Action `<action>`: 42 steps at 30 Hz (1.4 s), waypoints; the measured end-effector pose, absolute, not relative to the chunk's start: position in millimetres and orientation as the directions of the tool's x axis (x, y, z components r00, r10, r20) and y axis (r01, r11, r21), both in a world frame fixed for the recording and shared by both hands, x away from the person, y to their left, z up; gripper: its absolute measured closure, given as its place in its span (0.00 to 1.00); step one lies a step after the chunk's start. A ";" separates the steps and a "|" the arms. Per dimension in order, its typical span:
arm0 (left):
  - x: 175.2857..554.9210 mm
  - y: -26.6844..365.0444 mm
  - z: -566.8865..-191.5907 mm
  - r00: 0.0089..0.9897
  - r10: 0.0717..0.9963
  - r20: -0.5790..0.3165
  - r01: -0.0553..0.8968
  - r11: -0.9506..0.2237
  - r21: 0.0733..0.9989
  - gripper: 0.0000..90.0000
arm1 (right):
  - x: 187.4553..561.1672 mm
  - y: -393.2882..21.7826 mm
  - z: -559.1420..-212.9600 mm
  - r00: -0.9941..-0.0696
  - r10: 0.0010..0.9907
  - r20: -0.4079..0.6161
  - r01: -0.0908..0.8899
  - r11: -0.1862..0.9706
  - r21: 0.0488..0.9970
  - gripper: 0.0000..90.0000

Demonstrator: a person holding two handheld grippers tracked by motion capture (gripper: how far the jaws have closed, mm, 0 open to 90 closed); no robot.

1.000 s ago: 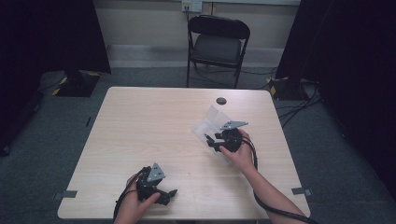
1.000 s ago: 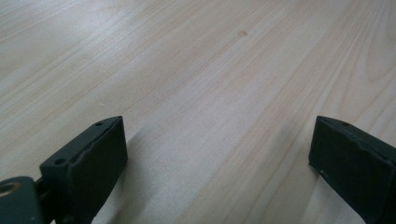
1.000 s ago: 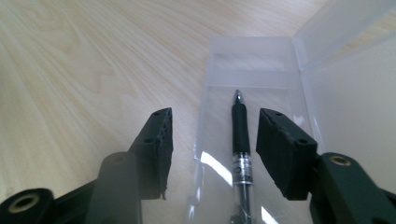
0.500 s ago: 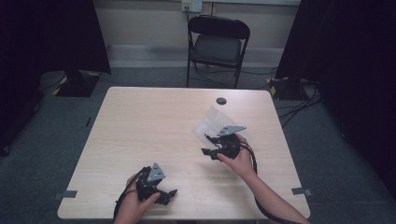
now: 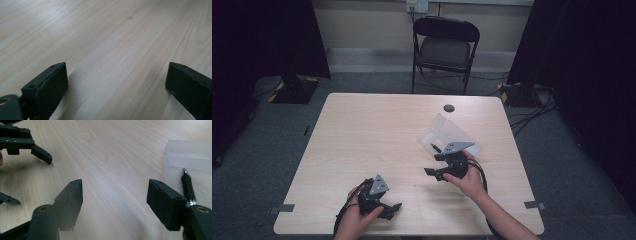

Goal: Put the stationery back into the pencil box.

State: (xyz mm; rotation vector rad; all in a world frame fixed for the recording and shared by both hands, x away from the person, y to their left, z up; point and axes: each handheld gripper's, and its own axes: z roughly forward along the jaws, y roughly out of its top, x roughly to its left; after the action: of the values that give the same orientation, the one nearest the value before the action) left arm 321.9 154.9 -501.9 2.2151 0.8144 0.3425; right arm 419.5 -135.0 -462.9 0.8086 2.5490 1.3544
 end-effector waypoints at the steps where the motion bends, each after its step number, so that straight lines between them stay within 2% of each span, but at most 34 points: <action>1: 321.9 154.9 -501.9 0.763 0.646 -0.004 0.450 -0.526 0.722 0.04 | 417.7 -134.6 -463.3 -0.846 0.518 0.125 0.393 0.447 0.803 0.32; 23: 321.9 154.9 -501.9 0.763 0.646 -0.004 0.449 -0.526 0.722 0.04 | 390.0 -132.6 -478.7 -0.882 0.456 0.121 0.366 0.498 0.786 0.30; 42: 321.8 154.9 -501.7 0.762 0.647 -0.003 0.450 -0.527 0.721 0.04 | 379.0 -137.6 -498.3 -0.897 0.432 0.092 0.343 0.550 0.761 0.24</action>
State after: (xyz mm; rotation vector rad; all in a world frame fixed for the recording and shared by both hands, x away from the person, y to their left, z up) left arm 321.8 154.9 -501.7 2.2170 0.8161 0.3437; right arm 379.0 -137.6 -498.3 0.6703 2.6718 1.2759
